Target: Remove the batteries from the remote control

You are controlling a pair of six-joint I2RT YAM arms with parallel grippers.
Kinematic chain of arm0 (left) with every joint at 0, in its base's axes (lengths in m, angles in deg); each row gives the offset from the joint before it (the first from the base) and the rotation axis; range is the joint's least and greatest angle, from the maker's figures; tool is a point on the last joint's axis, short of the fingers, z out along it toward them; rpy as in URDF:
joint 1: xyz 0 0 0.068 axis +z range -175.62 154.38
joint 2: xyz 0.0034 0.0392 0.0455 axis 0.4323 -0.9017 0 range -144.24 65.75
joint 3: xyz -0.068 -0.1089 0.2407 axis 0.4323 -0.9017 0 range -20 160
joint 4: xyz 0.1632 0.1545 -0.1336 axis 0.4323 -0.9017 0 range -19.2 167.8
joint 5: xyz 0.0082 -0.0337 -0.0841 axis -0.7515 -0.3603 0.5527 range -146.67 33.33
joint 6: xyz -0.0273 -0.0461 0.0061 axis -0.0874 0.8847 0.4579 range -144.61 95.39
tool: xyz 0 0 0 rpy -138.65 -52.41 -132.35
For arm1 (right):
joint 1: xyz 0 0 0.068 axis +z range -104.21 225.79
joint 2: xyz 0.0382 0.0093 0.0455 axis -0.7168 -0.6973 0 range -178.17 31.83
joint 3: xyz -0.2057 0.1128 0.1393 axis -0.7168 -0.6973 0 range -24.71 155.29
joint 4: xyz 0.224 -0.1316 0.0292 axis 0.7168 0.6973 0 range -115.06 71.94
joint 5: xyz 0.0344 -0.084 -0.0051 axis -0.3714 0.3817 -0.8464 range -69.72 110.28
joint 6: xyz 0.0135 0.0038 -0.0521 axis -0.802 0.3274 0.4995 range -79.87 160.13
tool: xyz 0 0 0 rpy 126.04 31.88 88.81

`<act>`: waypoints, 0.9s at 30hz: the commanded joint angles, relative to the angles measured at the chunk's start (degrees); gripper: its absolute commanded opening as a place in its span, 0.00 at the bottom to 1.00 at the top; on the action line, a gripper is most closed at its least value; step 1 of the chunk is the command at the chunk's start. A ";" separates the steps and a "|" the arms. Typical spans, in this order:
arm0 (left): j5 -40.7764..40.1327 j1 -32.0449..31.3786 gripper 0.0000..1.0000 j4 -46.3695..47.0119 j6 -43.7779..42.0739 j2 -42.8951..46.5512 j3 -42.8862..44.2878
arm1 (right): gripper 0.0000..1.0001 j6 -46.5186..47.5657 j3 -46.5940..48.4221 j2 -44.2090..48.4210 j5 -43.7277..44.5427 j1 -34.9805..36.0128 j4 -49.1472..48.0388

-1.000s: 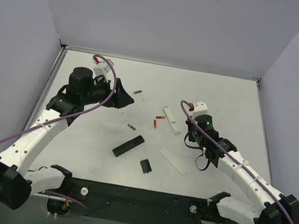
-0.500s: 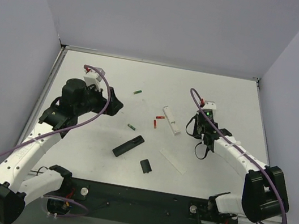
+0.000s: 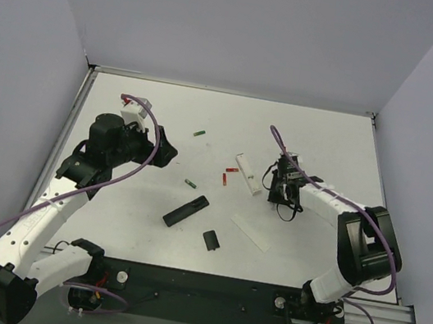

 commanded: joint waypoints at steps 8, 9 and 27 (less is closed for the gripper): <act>2.51 0.40 0.97 1.49 -1.03 0.97 0.11 | 1.00 2.93 3.21 15.70 -0.90 -0.34 11.70; 2.69 0.40 0.97 1.75 -1.02 1.05 -0.07 | 1.00 3.80 3.92 19.64 -1.34 -0.34 13.28; 13.16 1.37 0.97 12.57 0.73 7.29 -4.11 | 1.00 3.80 -1.52 51.76 -6.53 1.16 10.84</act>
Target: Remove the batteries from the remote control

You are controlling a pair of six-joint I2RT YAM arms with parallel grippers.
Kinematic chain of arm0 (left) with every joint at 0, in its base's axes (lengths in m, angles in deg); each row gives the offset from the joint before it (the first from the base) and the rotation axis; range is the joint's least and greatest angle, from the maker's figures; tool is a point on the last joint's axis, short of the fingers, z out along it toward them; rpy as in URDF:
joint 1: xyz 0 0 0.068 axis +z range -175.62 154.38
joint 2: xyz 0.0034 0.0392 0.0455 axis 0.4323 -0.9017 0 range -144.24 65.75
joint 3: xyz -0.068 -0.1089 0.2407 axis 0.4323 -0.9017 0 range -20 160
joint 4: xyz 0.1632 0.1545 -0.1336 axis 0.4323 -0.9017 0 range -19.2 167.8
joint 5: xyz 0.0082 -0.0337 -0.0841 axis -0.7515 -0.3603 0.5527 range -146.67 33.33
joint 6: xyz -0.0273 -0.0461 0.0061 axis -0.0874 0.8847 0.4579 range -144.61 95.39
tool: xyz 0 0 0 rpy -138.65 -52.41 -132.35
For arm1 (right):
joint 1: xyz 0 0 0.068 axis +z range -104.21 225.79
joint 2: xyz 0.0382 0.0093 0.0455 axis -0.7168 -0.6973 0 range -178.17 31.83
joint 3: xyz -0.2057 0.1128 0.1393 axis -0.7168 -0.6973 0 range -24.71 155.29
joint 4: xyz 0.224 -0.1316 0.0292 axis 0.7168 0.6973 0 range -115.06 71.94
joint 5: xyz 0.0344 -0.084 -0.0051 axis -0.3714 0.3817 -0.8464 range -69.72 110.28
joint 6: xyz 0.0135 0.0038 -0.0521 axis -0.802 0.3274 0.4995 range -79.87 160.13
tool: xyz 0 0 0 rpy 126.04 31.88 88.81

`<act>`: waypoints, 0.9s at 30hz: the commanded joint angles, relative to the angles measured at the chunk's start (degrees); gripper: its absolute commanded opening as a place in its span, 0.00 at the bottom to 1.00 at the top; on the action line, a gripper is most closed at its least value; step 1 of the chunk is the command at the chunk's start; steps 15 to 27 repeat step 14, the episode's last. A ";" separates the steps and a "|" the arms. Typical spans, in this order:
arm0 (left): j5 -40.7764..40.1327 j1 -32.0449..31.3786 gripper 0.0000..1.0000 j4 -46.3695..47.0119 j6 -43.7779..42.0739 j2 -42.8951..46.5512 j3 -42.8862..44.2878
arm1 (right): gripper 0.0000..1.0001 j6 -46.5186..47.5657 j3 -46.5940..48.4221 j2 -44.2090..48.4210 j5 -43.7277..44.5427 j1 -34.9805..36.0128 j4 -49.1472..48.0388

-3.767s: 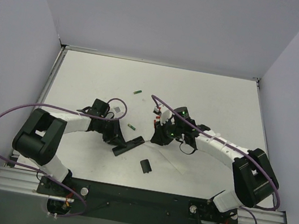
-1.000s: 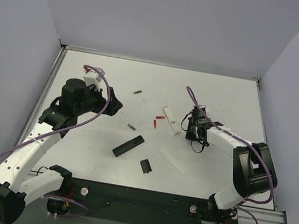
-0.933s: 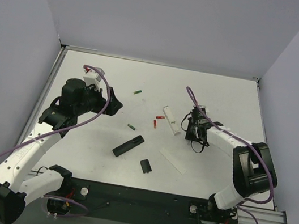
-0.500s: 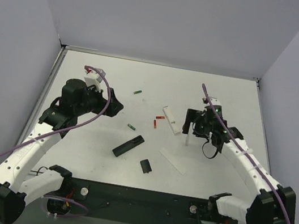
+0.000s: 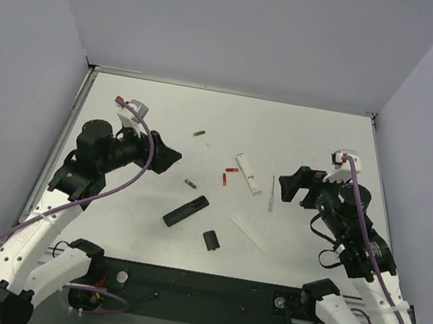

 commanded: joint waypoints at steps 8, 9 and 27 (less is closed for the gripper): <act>-1.11 0.40 0.97 4.02 -0.56 3.79 -0.79 | 1.00 -1.53 -4.53 -0.17 -0.91 0.18 -2.47; -1.20 0.40 0.97 4.02 -0.56 3.79 -0.70 | 1.00 -1.70 -4.79 0.35 -1.09 0.17 -2.82; -1.55 0.40 0.98 4.10 -0.65 3.96 -0.88 | 1.00 -2.14 -4.79 0.97 -1.00 0.18 -2.65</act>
